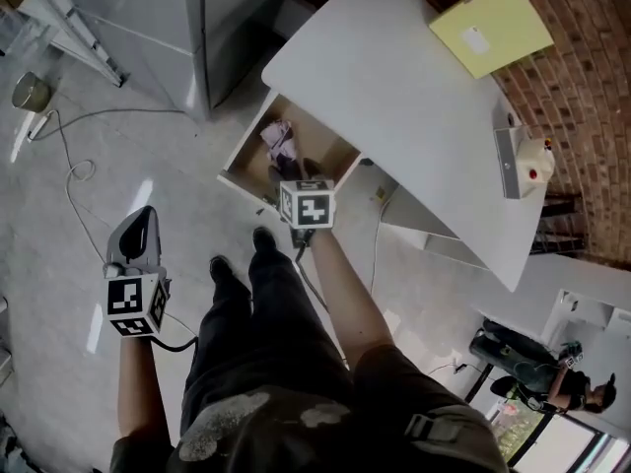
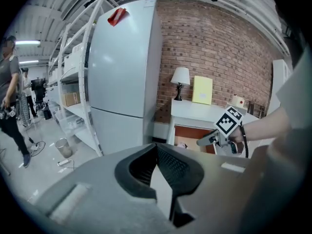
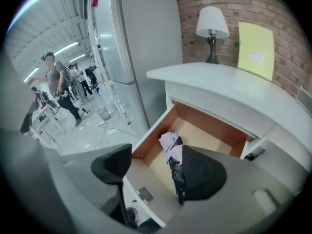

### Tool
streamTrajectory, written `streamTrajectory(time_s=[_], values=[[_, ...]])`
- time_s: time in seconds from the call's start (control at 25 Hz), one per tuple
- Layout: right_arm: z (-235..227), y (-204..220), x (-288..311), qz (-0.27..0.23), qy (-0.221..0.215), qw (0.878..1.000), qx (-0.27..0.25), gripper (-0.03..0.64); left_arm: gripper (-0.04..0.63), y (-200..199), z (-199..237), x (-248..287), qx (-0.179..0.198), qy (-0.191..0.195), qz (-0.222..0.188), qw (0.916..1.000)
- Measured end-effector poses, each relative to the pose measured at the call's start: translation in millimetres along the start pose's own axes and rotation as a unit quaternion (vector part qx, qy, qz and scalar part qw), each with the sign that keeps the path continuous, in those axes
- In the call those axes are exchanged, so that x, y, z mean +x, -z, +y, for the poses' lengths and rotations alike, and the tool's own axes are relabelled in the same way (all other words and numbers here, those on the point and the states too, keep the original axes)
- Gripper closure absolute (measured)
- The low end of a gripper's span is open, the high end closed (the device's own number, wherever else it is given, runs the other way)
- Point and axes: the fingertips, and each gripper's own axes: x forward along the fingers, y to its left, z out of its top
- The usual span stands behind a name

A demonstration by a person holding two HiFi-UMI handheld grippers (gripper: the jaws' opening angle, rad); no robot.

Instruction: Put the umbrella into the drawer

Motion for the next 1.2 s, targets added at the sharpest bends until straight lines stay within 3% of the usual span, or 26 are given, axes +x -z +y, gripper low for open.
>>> streamTrajectory(time_s=[0.16, 0.44, 0.64, 0.72, 0.84, 0.88, 0.92, 1.04, 1.2], values=[[19.9, -33.5, -39.9, -0.044, -0.016, 0.999, -0.003, 0.290, 0.584, -21.8, 1.4, -19.9, 0.028, 0.014, -0.023, 0.9992], [60.0, -73.6, -120.2, -0.094, -0.056, 0.994, -0.029, 0.291, 0.584, -55.9, -25.6, -46.5, 0.023, 0.051, -0.050, 0.9972], [57.7, -108.5, -162.8, -0.147, -0.058, 0.986, -0.058, 0.300, 0.584, -82.9, -46.4, -53.8, 0.037, 0.059, -0.080, 0.9943], [53.5, -119.1, -178.1, -0.167, -0.058, 0.983, -0.055, 0.341, 0.586, -94.6, -52.1, -60.4, 0.040, 0.052, -0.092, 0.9936], [52.8, -125.1, -198.3, -0.182, -0.073, 0.979, -0.057, 0.343, 0.586, -108.5, -63.7, -75.3, 0.034, 0.037, -0.101, 0.9937], [52.5, -126.2, -203.9, -0.186, -0.080, 0.977, -0.061, 0.378, 0.585, -112.1, -68.5, -79.1, 0.030, 0.032, -0.102, 0.9938], [52.2, -126.9, -208.9, -0.188, -0.087, 0.976, -0.067, 0.414, 0.585, -115.3, -73.8, -82.1, 0.026, 0.026, -0.104, 0.9939], [50.1, -124.8, -222.7, -0.180, -0.111, 0.972, -0.099, 0.427, 0.584, -124.9, -92.5, -90.8, 0.013, 0.009, -0.119, 0.9928], [42.5, -125.9, -248.2, -0.186, -0.133, 0.964, -0.138, 0.527, 0.585, -133.2, -120.0, -105.9, 0.011, -0.012, -0.133, 0.9910]])
